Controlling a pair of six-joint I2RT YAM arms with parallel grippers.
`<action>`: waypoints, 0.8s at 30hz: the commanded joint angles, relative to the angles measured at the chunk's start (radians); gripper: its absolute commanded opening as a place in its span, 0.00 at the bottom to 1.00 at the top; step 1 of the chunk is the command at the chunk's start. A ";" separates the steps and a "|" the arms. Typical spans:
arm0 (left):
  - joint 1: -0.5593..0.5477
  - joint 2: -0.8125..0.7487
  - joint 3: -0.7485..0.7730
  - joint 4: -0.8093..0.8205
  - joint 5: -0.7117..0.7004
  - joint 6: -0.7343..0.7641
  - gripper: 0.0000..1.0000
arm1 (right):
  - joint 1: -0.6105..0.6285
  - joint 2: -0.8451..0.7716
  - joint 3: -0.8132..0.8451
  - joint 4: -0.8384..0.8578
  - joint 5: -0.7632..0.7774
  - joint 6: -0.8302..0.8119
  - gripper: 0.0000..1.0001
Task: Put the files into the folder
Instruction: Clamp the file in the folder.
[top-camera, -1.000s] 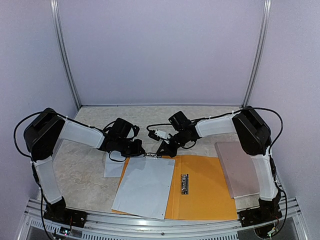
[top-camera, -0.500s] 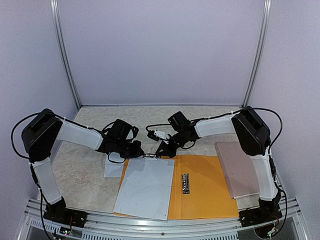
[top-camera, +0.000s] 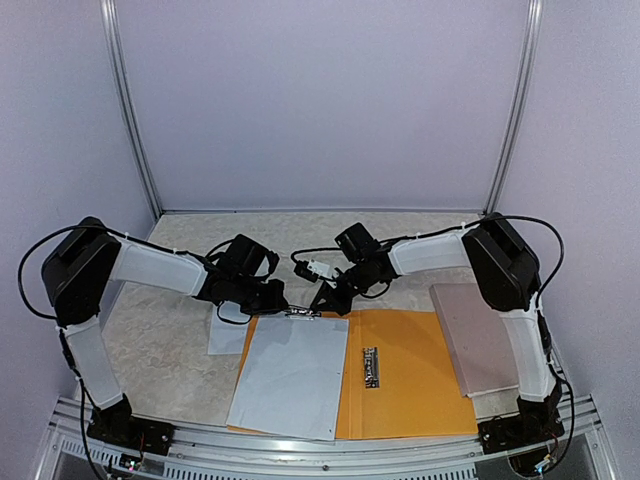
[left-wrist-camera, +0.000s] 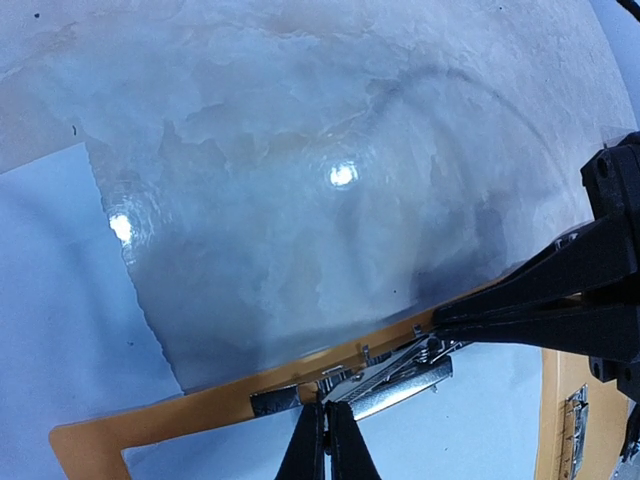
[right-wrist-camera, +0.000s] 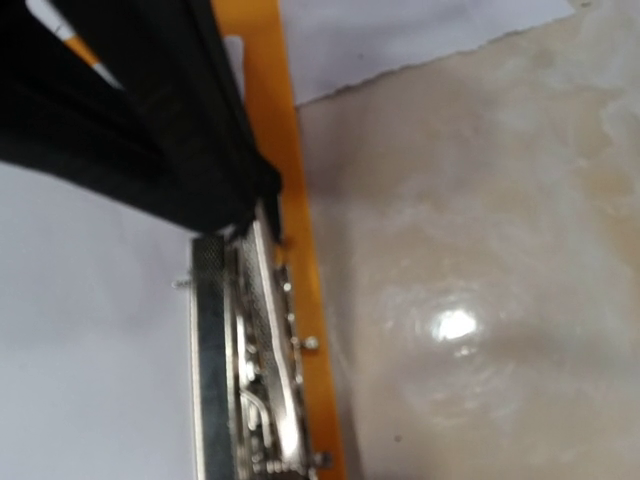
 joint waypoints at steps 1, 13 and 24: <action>-0.021 0.062 -0.031 -0.151 0.038 0.000 0.00 | 0.008 0.123 -0.067 -0.174 0.139 -0.005 0.03; 0.004 0.133 -0.085 -0.096 0.064 -0.024 0.00 | 0.008 0.120 -0.069 -0.179 0.145 -0.005 0.03; 0.007 0.135 -0.109 -0.076 0.066 -0.029 0.00 | 0.008 0.124 -0.064 -0.182 0.145 -0.004 0.03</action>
